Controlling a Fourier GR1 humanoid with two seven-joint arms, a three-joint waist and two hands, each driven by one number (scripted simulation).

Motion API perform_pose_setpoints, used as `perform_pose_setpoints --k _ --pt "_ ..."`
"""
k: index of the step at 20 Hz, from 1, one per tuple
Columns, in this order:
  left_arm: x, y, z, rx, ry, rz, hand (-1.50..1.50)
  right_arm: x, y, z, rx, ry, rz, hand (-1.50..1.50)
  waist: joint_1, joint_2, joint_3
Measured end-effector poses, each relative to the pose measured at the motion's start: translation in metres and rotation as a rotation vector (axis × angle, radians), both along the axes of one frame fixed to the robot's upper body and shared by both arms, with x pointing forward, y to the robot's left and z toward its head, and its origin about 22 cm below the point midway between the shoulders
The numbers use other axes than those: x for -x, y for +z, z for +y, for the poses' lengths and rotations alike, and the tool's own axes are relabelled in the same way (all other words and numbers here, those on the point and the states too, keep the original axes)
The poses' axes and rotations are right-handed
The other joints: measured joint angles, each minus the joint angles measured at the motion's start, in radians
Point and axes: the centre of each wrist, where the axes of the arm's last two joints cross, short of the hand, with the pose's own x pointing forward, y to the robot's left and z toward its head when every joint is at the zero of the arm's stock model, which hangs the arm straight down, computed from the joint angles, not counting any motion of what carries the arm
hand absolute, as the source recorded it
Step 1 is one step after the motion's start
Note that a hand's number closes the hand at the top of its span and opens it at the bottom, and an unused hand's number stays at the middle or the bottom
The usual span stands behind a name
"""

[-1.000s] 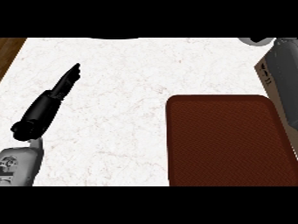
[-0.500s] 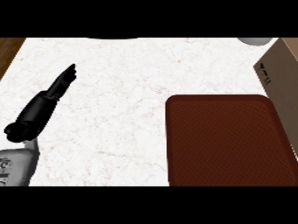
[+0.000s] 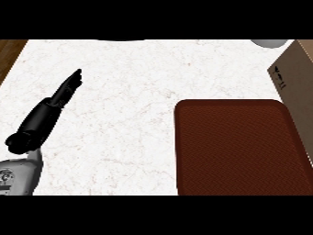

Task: Pick the can from the tray and place it in the cardboard box

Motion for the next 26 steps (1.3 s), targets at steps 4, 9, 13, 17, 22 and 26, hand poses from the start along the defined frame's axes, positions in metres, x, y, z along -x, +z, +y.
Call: perform_pose_setpoints --k 4,9,13,17,22,26 --pt "-0.003 -0.004 0.002 -0.002 -0.002 0.005 0.00 0.015 -0.011 -0.022 -0.070 0.021 0.110 1.50 0.001 0.003 0.000" --pt "-0.006 -0.001 -0.003 -0.006 0.000 0.000 0.00 0.030 -0.021 -0.042 -0.179 0.059 0.219 -1.50 0.002 0.002 0.000" --pt "-0.008 0.002 -0.002 -0.005 0.000 0.001 0.00 0.041 -0.026 -0.053 -0.233 0.161 0.190 -1.50 0.003 0.002 0.001" --pt "-0.007 0.001 0.002 -0.003 0.012 0.001 0.00 0.041 -0.021 -0.055 -0.262 0.241 -0.043 -1.50 -0.006 -0.001 0.002" --pt "-0.005 -0.001 0.000 0.005 0.020 0.008 0.00 0.037 -0.001 -0.055 -0.433 0.207 -0.515 -1.50 -0.018 -0.007 0.004" --pt "-0.005 0.002 0.004 0.004 0.022 0.008 0.00 0.053 -0.001 -0.073 -0.547 0.108 -0.761 -1.50 -0.019 -0.005 0.003"
